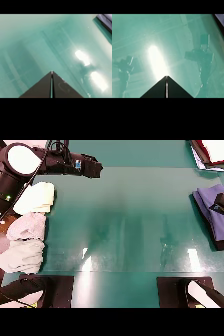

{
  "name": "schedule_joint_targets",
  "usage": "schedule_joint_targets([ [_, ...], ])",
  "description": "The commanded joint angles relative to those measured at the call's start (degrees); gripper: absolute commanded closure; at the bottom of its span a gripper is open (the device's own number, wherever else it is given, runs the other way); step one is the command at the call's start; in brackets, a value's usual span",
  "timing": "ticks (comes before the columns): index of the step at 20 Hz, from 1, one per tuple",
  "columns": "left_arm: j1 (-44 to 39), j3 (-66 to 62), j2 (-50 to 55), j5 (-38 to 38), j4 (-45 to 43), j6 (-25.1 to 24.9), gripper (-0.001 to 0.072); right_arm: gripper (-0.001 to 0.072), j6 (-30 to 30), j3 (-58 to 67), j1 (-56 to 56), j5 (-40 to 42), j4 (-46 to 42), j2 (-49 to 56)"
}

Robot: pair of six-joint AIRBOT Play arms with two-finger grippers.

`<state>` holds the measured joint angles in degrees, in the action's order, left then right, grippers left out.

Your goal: Fold the shirts.

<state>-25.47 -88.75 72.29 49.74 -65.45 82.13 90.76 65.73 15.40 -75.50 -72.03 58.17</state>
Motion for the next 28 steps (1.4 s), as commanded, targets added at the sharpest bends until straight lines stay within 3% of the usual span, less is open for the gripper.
schedule_joint_targets([
  [1,0.0,0.0,0.0,0.0,0.0,0.0,0.0681,0.0691,0.0,0.0,0.0,-0.1,0.0,0.0],
  [5,0.2,0.0,0.0,-2.4,-2.8,-0.5,0.0679,0.0690,0.0,0.0,0.0,0.0,0.0,0.0],
  [6,0.6,-0.1,0.0,-2.5,-7.4,-1.2,0.0544,0.0690,0.0,0.0,0.0,0.0,0.0,0.0],
  [7,1.6,0.0,0.0,-1.9,-14.0,0.9,0.0194,0.0690,0.0,0.0,0.0,0.0,0.0,0.0],
  [8,3.4,0.0,0.1,-0.7,-20.2,5.7,0.0073,0.0690,0.0,0.0,0.0,0.0,0.0,0.0],
  [9,6.1,0.0,0.5,1.6,-25.7,9.3,0.0073,0.0690,0.0,0.0,0.0,0.0,0.0,0.0],
  [11,13.5,0.0,2.4,6.6,-30.6,10.7,0.0073,0.0690,0.0,0.0,0.0,0.0,0.0,0.0],
  [17,32.3,0.0,14.2,11.9,-30.6,10.7,0.0072,0.0690,0.0,0.0,0.0,0.0,0.0,0.0],
  [24,35.9,0.0,26.9,10.8,-29.4,10.7,0.0073,0.0690,0.0,0.0,0.0,0.1,0.0,0.0],
  [28,35.9,-0.3,28.1,10.9,-28.8,11.1,0.0128,0.0690,0.0,0.0,0.0,0.6,0.1,0.0],
])
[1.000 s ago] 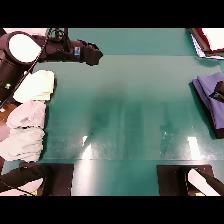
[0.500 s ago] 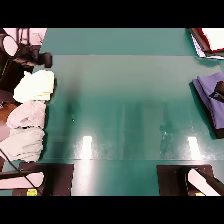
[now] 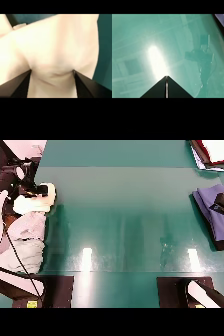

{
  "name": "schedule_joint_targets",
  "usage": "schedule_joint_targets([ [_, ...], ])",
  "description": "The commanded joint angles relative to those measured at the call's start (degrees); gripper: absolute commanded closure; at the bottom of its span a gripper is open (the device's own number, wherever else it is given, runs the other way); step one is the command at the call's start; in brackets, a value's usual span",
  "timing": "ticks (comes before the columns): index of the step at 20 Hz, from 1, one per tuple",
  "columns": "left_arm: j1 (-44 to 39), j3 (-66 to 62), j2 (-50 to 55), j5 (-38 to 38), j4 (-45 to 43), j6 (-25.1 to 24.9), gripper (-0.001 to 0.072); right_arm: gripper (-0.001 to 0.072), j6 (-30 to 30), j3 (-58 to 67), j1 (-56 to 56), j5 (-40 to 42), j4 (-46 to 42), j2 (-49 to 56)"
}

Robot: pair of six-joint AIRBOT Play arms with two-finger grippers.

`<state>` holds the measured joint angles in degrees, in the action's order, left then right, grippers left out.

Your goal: Fold the shirts.

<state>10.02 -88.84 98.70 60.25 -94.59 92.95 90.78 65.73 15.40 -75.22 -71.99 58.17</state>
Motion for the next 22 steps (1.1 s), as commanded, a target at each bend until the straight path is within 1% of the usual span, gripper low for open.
schedule_joint_targets([
  [1,0.4,-0.5,1.5,1.0,0.7,0.2,0.0457,0.0690,0.0,0.0,0.0,0.7,0.0,0.0],
  [2,0.4,-1.1,1.1,1.5,2.1,-0.3,0.0658,0.0690,0.0,0.0,0.0,1.4,0.1,0.0],
  [3,0.4,-2.5,0.6,2.3,4.2,-0.6,0.0682,0.0690,0.0,0.0,0.0,2.4,0.5,0.0],
  [4,0.2,-4.3,-0.3,3.3,6.7,-2.3,0.0682,0.0690,0.0,0.7,0.0,3.0,0.5,0.0],
  [6,-0.9,-9.3,-3.5,5.0,12.8,-8.1,0.0682,0.0690,0.0,3.5,0.0,3.3,0.5,0.0],
  [8,-3.7,-14.5,-8.0,5.8,19.9,-12.8,0.0681,0.0690,0.0,8.3,0.0,3.8,0.5,0.0],
  [9,-5.7,-17.2,-10.7,6.4,25.6,-16.5,0.0681,0.0690,0.0,10.7,0.0,4.2,0.5,0.0],
  [12,-13.1,-21.9,-17.9,10.1,47.2,-31.3,0.0682,0.0690,0.0,17.5,0.0,4.8,0.5,0.0],
  [14,-19.2,-21.9,-21.3,13.0,58.1,-37.7,0.0681,0.0690,0.0,21.1,0.0,4.7,0.5,0.0],
  [15,-22.7,-21.9,-22.1,14.9,60.4,-39.2,0.0681,0.0690,0.0,22.4,0.0,4.7,0.5,0.0],
  [17,-29.2,-21.5,-22.2,17.2,58.9,-39.5,0.0681,0.0690,0.0,24.3,0.0,4.5,0.5,0.0],
  [20,-37.3,-17.9,-21.1,16.4,46.7,-39.3,0.0681,0.0690,0.0,25.0,0.0,4.2,0.5,0.0],
  [22,-39.2,-15.4,-18.2,15.8,40.8,-37.8,0.0681,0.0690,0.0,24.9,0.0,3.8,0.5,0.0],
])
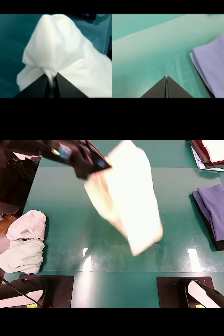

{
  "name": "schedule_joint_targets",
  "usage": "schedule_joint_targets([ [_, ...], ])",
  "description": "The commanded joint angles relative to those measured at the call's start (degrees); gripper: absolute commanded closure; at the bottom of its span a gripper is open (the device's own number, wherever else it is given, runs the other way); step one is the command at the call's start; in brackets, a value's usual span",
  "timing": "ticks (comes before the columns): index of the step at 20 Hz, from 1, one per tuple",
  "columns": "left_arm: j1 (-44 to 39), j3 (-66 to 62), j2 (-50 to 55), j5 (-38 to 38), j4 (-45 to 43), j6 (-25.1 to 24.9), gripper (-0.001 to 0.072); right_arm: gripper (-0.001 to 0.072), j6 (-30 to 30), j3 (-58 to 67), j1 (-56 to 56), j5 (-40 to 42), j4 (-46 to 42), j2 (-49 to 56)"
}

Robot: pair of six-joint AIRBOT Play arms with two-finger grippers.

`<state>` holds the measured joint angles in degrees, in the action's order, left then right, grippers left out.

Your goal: Fold the shirts.

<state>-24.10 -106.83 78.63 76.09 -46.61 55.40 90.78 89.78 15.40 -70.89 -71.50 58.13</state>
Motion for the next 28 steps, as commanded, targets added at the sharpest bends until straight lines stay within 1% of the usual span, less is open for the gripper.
schedule_joint_targets([
  [1,-5.1,3.6,3.6,-1.6,-8.4,2.2,0.0681,0.0690,0.0,0.9,0.0,-0.9,0.0,0.0],
  [2,-4.7,4.4,5.7,-3.8,-9.9,5.0,0.0593,0.0690,0.0,0.9,0.0,-1.2,0.0,0.0],
  [3,-4.3,4.6,7.7,-5.6,-11.6,8.2,0.0269,0.0690,0.0,0.9,0.0,-1.2,0.0,0.0],
  [4,-3.7,4.6,9.7,-6.5,-13.2,11.8,0.0011,0.0690,0.0,0.9,0.0,-1.3,0.0,0.0],
  [5,-2.7,4.6,10.6,-6.3,-14.0,14.4,0.0062,0.0690,0.0,0.9,0.0,-1.3,-0.1,0.0],
  [7,1.0,4.5,11.0,-2.4,-14.5,18.6,0.0061,0.0690,-1.0,0.9,0.0,-1.3,-0.1,0.0],
  [8,3.3,4.6,10.9,1.4,-14.5,20.2,0.0062,0.0690,-1.1,0.9,0.0,-1.3,-0.1,0.0],
  [10,8.0,5.4,10.9,11.5,-14.4,21.4,0.0062,0.0690,-1.3,0.9,0.0,-1.4,-0.1,0.0],
  [11,9.8,7.4,10.5,14.6,-14.3,22.0,0.0061,0.0690,-1.3,0.9,0.0,-1.3,-0.1,0.0],
  [12,11.1,11.0,9.2,14.9,-14.3,22.2,0.0062,0.0690,-1.3,0.9,0.0,-1.4,-0.1,0.0],
  [13,12.0,16.2,7.2,13.7,-14.3,22.2,0.0062,0.0690,-1.3,0.9,0.0,-1.4,-0.1,0.0],
  [16,12.4,35.6,-1.3,5.1,-13.5,20.7,0.0061,0.0690,-1.3,0.9,0.0,-1.8,-0.1,0.0],
  [19,12.4,55.1,-8.7,-0.6,-7.1,17.4,0.0062,0.0690,-1.3,0.9,0.0,-1.7,-0.1,0.0],
  [21,12.4,64.3,-10.5,-3.3,-2.6,14.7,0.0061,0.0690,-1.3,0.9,0.0,-1.7,-0.1,0.0],
  [25,12.4,74.2,-10.5,-9.3,6.2,8.9,0.0062,0.0690,-1.3,0.9,0.0,-1.7,-0.1,0.0],
  [28,8.9,75.6,-10.5,-13.0,6.4,8.7,0.0062,0.0690,-1.3,0.9,0.0,-1.8,-0.1,0.0],
])
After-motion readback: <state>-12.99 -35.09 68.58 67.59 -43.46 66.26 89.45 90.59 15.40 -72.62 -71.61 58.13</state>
